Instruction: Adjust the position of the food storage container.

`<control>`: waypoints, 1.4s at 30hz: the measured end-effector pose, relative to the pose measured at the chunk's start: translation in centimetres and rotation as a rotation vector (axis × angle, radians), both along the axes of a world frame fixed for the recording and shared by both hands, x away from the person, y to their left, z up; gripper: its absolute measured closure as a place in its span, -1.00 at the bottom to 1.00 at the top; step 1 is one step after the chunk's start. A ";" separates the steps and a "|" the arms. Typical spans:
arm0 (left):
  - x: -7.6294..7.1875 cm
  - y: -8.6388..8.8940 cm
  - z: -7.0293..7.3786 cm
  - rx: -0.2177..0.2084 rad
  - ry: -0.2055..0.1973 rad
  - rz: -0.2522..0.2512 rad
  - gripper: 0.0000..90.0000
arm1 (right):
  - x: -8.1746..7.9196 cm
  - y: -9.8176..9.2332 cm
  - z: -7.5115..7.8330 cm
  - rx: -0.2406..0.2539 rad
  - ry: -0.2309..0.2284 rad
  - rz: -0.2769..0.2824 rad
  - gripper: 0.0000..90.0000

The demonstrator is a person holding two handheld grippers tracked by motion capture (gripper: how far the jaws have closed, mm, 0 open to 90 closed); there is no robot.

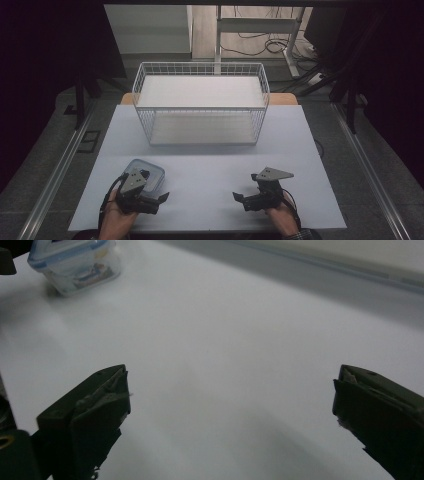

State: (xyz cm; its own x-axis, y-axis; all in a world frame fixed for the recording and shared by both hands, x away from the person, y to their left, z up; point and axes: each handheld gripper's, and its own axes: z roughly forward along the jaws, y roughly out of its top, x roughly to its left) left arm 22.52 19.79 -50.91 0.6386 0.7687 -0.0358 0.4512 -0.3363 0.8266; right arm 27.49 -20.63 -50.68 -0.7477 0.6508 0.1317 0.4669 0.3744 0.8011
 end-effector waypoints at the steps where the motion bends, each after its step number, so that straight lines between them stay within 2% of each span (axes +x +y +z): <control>1: 0.0 0.0 0.0 0.000 0.000 0.000 -0.98 | -0.1 0.2 0.0 -0.006 -0.004 0.003 -1.00; 2: 0.0 0.2 0.0 -0.003 0.009 0.003 -0.98 | -0.1 0.2 0.0 -0.006 -0.004 0.003 -1.00; 3: 0.1 0.3 0.0 -0.017 0.024 0.004 -0.97 | -0.2 0.5 -0.3 -0.034 -0.009 0.002 -1.00; 7: 0.2 0.4 -0.1 -0.027 0.039 0.001 -0.97 | -0.1 0.7 -0.6 -0.072 -0.022 -0.021 -1.00; 9: 0.2 0.4 -0.2 -0.012 0.045 0.003 -0.97 | -0.1 0.7 -0.6 -0.073 -0.026 -0.025 -1.00; 13: 0.2 0.3 -0.2 -0.010 0.054 0.006 -0.97 | -0.1 0.8 -0.6 -0.078 -0.025 -0.026 -1.00; 20: 0.5 1.3 0.3 -0.056 0.072 0.034 -0.97 | 0.0 1.0 -0.8 -0.095 -0.030 -0.037 -1.00; 22: 0.5 1.5 0.5 -0.041 0.067 0.048 -0.92 | 0.0 1.0 -0.8 -0.094 -0.030 -0.041 -1.00; 24: 0.5 1.9 0.7 -0.015 0.043 0.070 -0.80 | 0.1 1.1 -0.8 -0.093 -0.033 -0.053 -1.00; 25: 0.5 1.9 0.7 -0.015 0.043 0.070 -0.71 | 0.1 1.1 -0.8 -0.093 -0.033 -0.053 -1.00; 26: 0.4 2.3 0.9 -0.013 0.030 0.080 -0.71 | 0.1 1.1 -0.7 -0.096 -0.033 -0.055 -1.00; 27: 0.4 3.0 1.2 -0.029 0.022 0.091 -0.49 | 0.1 1.1 -0.8 -0.096 -0.031 -0.058 -1.00; 28: 0.4 3.0 1.2 -0.029 0.022 0.091 -0.36 | 0.1 1.1 -0.8 -0.096 -0.031 -0.058 -1.00; 29: 0.4 3.5 1.3 -0.038 0.020 0.098 -0.36 | 0.1 1.1 -0.8 -0.098 -0.030 -0.058 -1.00; 30: 0.5 3.9 1.4 -0.042 0.019 0.108 -0.12 | 0.1 1.1 -0.8 -0.101 -0.032 -0.058 -1.00; 31: 0.5 4.8 1.6 -0.046 0.015 0.136 -0.02 | 0.1 1.1 -0.8 -0.102 -0.032 -0.058 -1.00; 33: 0.5 5.2 1.6 -0.048 0.012 0.146 0.19 | 0.1 1.1 -0.8 -0.103 -0.032 -0.060 -1.00; 34: 0.5 5.8 1.7 -0.052 0.007 0.163 0.19 | 0.1 1.1 -0.8 -0.103 -0.032 -0.059 -1.00; 38: 0.4 7.5 1.7 -0.053 0.007 0.205 0.55 | 0.1 1.1 -0.7 -0.102 -0.035 -0.059 -1.00; 39: 0.5 8.2 1.6 -0.049 0.014 0.220 0.71 | 0.1 1.0 -0.7 -0.098 -0.035 -0.061 -1.00; 42: 0.5 8.8 1.4 -0.041 0.016 0.233 0.84 | 0.1 1.0 -0.7 -0.092 -0.032 -0.062 -1.00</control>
State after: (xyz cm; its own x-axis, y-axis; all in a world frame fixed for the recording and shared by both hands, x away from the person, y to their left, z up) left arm 23.04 28.62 -49.47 0.4436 0.8928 -0.0785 0.5257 -0.1883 0.8296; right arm 27.59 -19.60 -51.39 -0.7088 0.7039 0.0457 0.4661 0.4188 0.7793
